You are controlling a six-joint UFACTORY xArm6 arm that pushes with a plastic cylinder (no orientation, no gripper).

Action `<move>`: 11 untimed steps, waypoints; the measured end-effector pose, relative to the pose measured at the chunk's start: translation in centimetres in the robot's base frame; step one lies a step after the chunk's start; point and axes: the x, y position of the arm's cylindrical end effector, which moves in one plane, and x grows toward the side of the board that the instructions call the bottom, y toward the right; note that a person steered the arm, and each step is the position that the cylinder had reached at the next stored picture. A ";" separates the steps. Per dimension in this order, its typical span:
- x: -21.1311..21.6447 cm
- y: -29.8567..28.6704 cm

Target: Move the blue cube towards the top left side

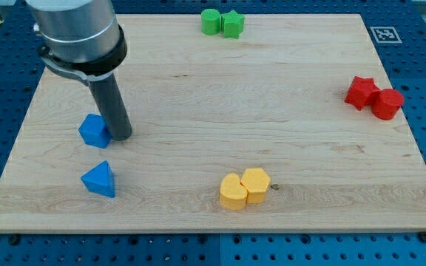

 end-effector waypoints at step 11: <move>-1.4 -1.7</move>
